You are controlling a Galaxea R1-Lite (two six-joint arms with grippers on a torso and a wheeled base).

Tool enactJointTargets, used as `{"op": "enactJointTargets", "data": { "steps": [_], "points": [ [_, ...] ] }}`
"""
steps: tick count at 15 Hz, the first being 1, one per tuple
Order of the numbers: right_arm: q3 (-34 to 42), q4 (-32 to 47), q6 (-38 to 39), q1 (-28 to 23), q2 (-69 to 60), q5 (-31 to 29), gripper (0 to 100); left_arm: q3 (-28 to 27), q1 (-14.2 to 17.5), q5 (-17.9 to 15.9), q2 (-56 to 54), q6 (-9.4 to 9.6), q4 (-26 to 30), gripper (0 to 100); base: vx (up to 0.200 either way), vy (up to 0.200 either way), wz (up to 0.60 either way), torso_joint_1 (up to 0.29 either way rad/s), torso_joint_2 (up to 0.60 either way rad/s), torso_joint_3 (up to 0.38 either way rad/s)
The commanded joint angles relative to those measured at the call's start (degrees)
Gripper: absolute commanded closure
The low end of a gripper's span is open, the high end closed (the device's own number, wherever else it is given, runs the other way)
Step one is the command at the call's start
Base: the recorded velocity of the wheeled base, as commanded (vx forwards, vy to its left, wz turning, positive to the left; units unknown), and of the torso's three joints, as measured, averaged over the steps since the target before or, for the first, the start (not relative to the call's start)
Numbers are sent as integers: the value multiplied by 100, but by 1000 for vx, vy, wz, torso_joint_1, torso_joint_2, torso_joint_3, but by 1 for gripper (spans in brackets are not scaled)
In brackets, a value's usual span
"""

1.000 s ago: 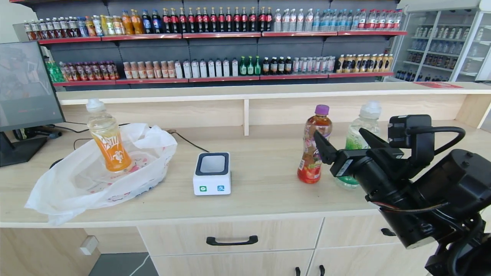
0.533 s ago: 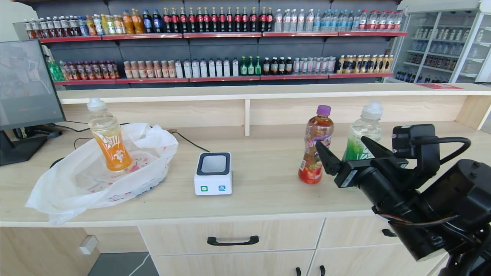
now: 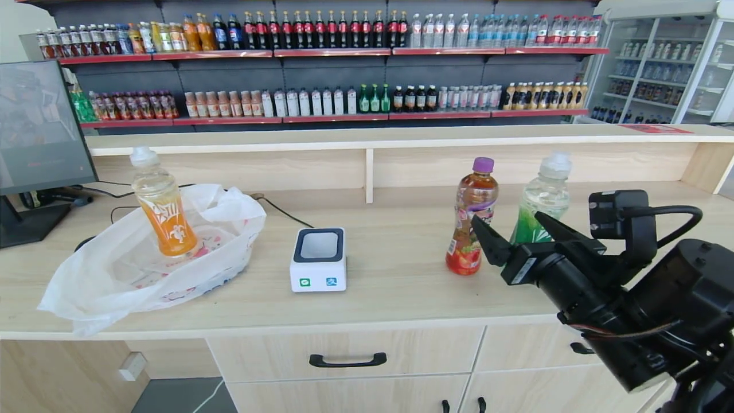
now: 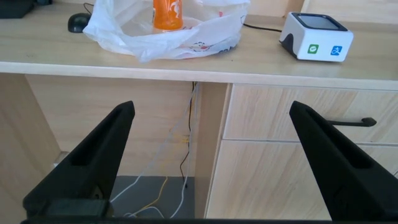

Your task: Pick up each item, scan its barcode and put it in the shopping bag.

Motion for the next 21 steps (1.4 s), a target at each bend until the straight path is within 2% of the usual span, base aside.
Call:
{"op": "enactJointTargets", "data": {
  "steps": [1,3,6,8,17,21],
  "points": [
    [-497,284,32,-103,298,69,0,-1,0,1,-2,2,-1,0,0,0,0,0,0,0],
    [-1051,609,50,-279,570,43,0,-1,0,1,-2,2,-1,0,0,0,0,0,0,0],
    [-1288,556,-64,-429,729,26,0,7,0,1,-2,2,-1,0,0,0,0,0,0,0],
    [-1306,600,-715,-754,570,96,0,-1,0,1,-2,2,-1,0,0,0,0,0,0,0],
    [-1077,996,-759,-561,483,52,0,7,9,1,-2,2,-1,0,0,0,0,0,0,0],
    [-1236,1119,-732,-499,764,87,0,-1,0,1,-2,2,-1,0,0,0,0,0,0,0]
  ]
}}
